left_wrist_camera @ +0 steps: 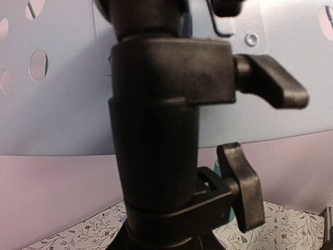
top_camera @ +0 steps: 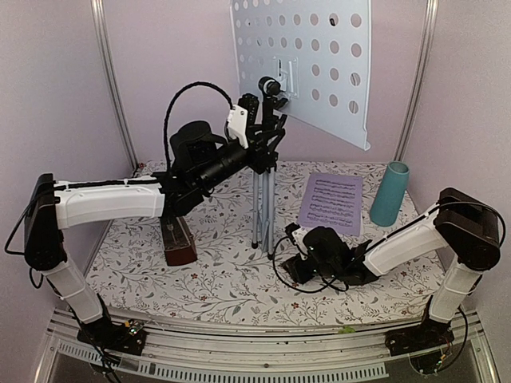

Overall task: Set up the instrument practice props
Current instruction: Open the music stand at the center of the board.

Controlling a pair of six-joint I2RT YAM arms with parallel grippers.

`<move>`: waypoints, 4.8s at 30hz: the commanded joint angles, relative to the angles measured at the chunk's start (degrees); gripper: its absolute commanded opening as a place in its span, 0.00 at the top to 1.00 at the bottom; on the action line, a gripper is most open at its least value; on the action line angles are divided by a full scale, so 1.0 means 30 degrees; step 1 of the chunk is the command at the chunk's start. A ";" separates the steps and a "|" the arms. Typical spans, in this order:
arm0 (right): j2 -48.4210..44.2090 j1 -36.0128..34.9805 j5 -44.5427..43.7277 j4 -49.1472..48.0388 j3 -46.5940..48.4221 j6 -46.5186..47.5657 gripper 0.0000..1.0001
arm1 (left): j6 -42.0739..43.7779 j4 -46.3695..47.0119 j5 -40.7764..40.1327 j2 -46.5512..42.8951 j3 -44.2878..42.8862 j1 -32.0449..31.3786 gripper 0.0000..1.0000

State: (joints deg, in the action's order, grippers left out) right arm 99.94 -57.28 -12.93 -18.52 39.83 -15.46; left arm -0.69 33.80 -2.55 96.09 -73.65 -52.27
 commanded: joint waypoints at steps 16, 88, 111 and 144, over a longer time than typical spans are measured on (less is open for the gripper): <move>0.0940 -0.0428 -0.1327 -0.4258 0.1932 0.3640 0.34 | -0.0247 0.0173 -0.0338 0.0055 -0.0693 -0.0038 1.00; 0.3786 -0.0214 -0.2371 -1.1436 0.1040 0.6781 0.24 | -0.1938 -0.1775 -0.1517 0.0452 -0.1994 0.0083 1.00; 0.2047 0.0019 -0.1270 -0.7173 0.1168 0.5615 0.99 | -0.0186 -0.2230 -0.1110 0.0981 -0.2126 0.0466 1.00; -0.3370 -0.0620 -0.1140 -0.0197 -0.4457 -0.0763 1.00 | 0.3990 -0.4732 -0.1979 0.2359 -0.2285 -0.0253 1.00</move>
State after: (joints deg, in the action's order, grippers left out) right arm 90.45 -59.37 -14.11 -30.89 30.55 -12.84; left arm -0.91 28.58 -5.08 100.66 -81.14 -54.11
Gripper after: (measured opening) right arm 0.114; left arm 0.234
